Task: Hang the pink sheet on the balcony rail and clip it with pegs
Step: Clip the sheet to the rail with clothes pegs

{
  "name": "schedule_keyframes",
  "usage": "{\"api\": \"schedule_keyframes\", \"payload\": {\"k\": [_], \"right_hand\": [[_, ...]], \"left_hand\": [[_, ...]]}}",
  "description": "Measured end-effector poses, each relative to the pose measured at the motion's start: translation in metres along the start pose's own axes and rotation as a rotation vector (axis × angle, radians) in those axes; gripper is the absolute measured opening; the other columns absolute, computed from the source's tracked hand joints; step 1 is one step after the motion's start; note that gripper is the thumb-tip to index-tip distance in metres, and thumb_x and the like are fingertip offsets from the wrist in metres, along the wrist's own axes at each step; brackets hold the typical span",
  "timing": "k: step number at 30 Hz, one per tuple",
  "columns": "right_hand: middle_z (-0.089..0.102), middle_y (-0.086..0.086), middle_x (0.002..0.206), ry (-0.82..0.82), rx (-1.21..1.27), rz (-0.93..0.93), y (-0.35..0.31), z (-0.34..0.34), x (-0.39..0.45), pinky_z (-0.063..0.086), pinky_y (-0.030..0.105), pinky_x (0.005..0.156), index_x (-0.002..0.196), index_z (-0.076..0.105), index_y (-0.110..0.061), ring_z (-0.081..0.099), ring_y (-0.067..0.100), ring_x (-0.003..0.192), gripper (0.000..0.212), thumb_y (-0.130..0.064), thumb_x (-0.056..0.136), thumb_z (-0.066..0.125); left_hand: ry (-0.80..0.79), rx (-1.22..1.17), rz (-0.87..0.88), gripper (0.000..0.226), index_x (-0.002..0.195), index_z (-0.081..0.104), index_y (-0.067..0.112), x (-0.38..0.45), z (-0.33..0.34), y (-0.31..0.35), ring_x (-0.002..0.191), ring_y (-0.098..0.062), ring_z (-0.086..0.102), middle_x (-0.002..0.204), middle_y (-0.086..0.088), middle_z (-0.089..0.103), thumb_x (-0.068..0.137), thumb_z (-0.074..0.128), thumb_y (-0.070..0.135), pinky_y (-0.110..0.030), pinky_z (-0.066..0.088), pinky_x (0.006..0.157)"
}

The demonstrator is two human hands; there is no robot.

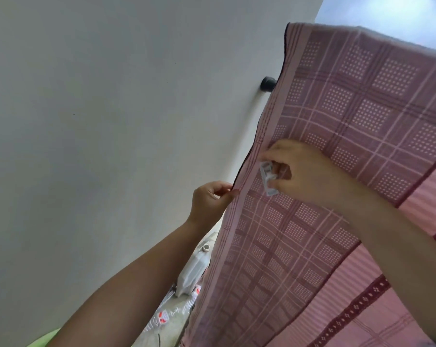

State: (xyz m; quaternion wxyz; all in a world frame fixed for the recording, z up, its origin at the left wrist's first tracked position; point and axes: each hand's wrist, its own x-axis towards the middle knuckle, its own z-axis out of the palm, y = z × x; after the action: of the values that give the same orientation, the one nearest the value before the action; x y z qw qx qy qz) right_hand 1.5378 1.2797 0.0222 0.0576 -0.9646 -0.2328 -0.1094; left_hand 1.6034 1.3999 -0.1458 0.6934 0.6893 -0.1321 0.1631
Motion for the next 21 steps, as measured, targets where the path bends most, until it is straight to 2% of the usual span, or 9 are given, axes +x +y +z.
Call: {"api": "schedule_keyframes", "payload": {"k": [3, 5, 7, 10, 13, 15, 18, 21], "right_hand": [[0.058, 0.002, 0.100, -0.027, -0.110, -0.078, -0.012, -0.013, 0.007, 0.042, 0.017, 0.079, 0.110, 0.061, -0.008, 0.056, 0.017, 0.094, 0.035, 0.000, 0.076, 0.061], [0.063, 0.005, 0.099, -0.037, -0.158, -0.138, -0.023, -0.018, 0.010, 0.051, 0.028, 0.078, 0.105, 0.063, -0.007, 0.059, 0.021, 0.093, 0.032, 0.003, 0.075, 0.060], [0.064, 0.006, 0.099, -0.056, -0.230, -0.182, -0.035, -0.021, 0.013, 0.052, 0.037, 0.079, 0.104, 0.064, -0.009, 0.058, 0.022, 0.095, 0.030, 0.000, 0.075, 0.059], [0.061, 0.001, 0.094, -0.128, -0.361, -0.191, -0.050, -0.019, 0.021, 0.051, 0.036, 0.079, 0.103, 0.064, -0.013, 0.056, 0.019, 0.097, 0.023, -0.013, 0.080, 0.059], [0.051, -0.002, 0.083, -0.231, -0.493, -0.197, -0.059, -0.015, 0.033, 0.051, 0.033, 0.075, 0.098, 0.063, -0.012, 0.057, 0.021, 0.093, 0.018, -0.013, 0.084, 0.052], [0.058, 0.000, 0.091, -0.304, -0.602, -0.192, -0.061, -0.011, 0.043, 0.050, 0.030, 0.073, 0.096, 0.062, -0.009, 0.058, 0.022, 0.093, 0.019, -0.011, 0.086, 0.046], [0.064, 0.003, 0.106, -0.428, -0.725, -0.176, -0.060, -0.002, 0.057, 0.047, 0.026, 0.071, 0.103, 0.062, -0.011, 0.060, 0.022, 0.098, 0.020, -0.013, 0.086, 0.051], [0.062, 0.002, 0.109, -0.494, -0.748, -0.175, -0.057, 0.006, 0.066, 0.050, 0.028, 0.080, 0.107, 0.059, -0.012, 0.058, 0.021, 0.100, 0.023, -0.012, 0.085, 0.053]], "left_hand": [[0.002, -0.001, -0.022, 0.005, 0.079, 0.073, 0.012, -0.002, 0.001, 0.000, 0.057, 0.009, 0.059, 0.054, 0.029, 0.064, 0.077, 0.070, 0.010, -0.007, 0.047, 0.061], [0.020, -0.002, -0.024, 0.006, 0.081, 0.074, 0.008, -0.002, 0.000, 0.002, 0.059, 0.011, 0.059, 0.055, 0.025, 0.064, 0.077, 0.070, 0.010, -0.005, 0.046, 0.061], [0.038, 0.009, -0.011, 0.008, 0.082, 0.074, 0.006, -0.002, 0.000, 0.003, 0.059, 0.014, 0.058, 0.064, 0.021, 0.063, 0.076, 0.070, 0.010, -0.003, 0.046, 0.060], [0.063, 0.010, 0.003, 0.010, 0.082, 0.073, 0.002, -0.005, 0.002, 0.005, 0.057, 0.014, 0.058, 0.063, 0.015, 0.062, 0.076, 0.070, 0.009, 0.000, 0.043, 0.056], [0.067, 0.018, 0.011, 0.013, 0.082, 0.073, 0.002, -0.006, 0.003, 0.006, 0.057, 0.012, 0.058, 0.063, 0.013, 0.062, 0.077, 0.069, 0.013, -0.001, 0.044, 0.053], [0.068, 0.026, 0.007, 0.015, 0.083, 0.073, 0.003, -0.006, 0.003, 0.006, 0.057, 0.012, 0.058, 0.066, 0.007, 0.065, 0.077, 0.069, 0.016, -0.002, 0.044, 0.052], [0.068, 0.028, -0.008, 0.016, 0.084, 0.073, 0.004, -0.006, 0.003, 0.007, 0.057, 0.012, 0.058, 0.071, 0.000, 0.067, 0.078, 0.069, 0.018, -0.002, 0.043, 0.052], [0.067, 0.034, 0.004, 0.016, 0.084, 0.073, 0.004, -0.006, 0.001, 0.008, 0.059, 0.013, 0.058, 0.072, 0.003, 0.066, 0.078, 0.068, 0.018, -0.005, 0.044, 0.053]]}}
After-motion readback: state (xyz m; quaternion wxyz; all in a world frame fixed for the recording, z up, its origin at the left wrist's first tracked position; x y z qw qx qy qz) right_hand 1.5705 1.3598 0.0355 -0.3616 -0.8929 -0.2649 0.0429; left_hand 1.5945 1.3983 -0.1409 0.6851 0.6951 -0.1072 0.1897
